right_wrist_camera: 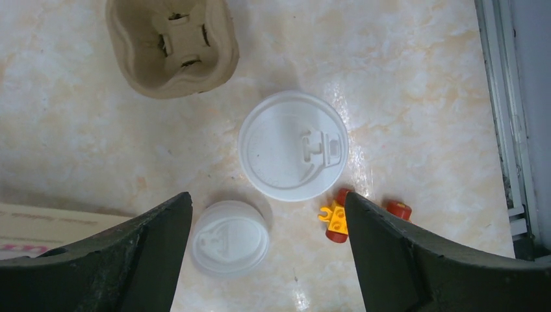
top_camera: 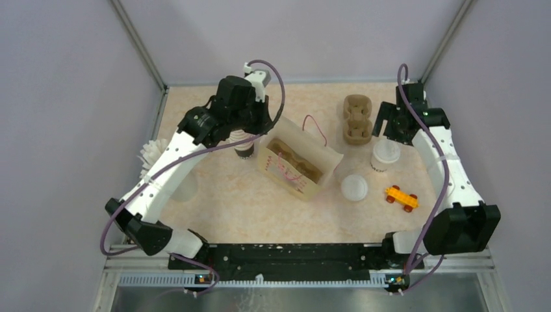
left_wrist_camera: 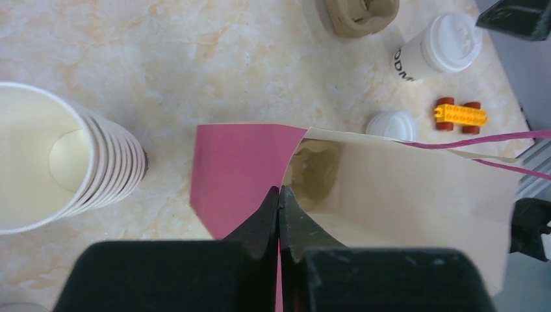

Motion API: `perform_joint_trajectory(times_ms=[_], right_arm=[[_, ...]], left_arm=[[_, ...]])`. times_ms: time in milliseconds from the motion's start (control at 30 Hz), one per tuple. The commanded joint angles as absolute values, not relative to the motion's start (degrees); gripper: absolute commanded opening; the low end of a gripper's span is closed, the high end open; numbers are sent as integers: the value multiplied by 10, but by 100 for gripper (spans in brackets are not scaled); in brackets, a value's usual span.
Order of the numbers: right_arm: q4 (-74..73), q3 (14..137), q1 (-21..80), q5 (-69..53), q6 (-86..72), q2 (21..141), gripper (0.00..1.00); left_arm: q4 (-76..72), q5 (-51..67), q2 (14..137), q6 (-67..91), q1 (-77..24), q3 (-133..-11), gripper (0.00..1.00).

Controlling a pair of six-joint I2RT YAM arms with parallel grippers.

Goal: Pack the takeout coffee

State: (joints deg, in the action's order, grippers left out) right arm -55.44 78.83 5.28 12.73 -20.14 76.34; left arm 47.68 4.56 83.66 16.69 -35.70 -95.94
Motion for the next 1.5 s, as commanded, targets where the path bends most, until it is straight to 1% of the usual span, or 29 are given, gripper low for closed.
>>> perform_joint_trajectory(times_ms=[0,167,333,533,633,700,767,833,933,1100,1333,1400,1467], right_arm=[[-527,812,29,108,-167,790,86],[-535,833,17,106,-117,831,86],[-560,867,13,102,-80,881,87],[-558,871,11,68,-73,901,89],[-552,868,10,76,-73,894,89],[-554,868,9,85,-66,895,89],[-561,873,8,90,-63,902,89],[-563,876,7,91,-63,903,89],[-561,879,7,75,-69,896,89],[-565,881,7,66,-69,880,89],[-553,867,7,29,-98,851,88],[-551,868,6,23,-101,849,87],[-553,874,7,17,-103,849,87]], left_arm=[[461,14,777,211,-351,-951,0],[481,18,744,269,-350,-900,0],[444,46,684,336,-351,-822,0],[464,44,662,348,-351,-790,0],[466,43,653,354,-350,-779,5],[464,44,648,360,-351,-774,11],[467,48,651,360,-350,-778,27],[477,44,659,342,-350,-792,37],[505,27,688,284,-350,-830,45],[571,6,752,216,-349,-907,46],[598,18,794,195,-349,-927,46],[604,28,806,195,-349,-929,45],[604,30,813,196,-349,-930,40]])
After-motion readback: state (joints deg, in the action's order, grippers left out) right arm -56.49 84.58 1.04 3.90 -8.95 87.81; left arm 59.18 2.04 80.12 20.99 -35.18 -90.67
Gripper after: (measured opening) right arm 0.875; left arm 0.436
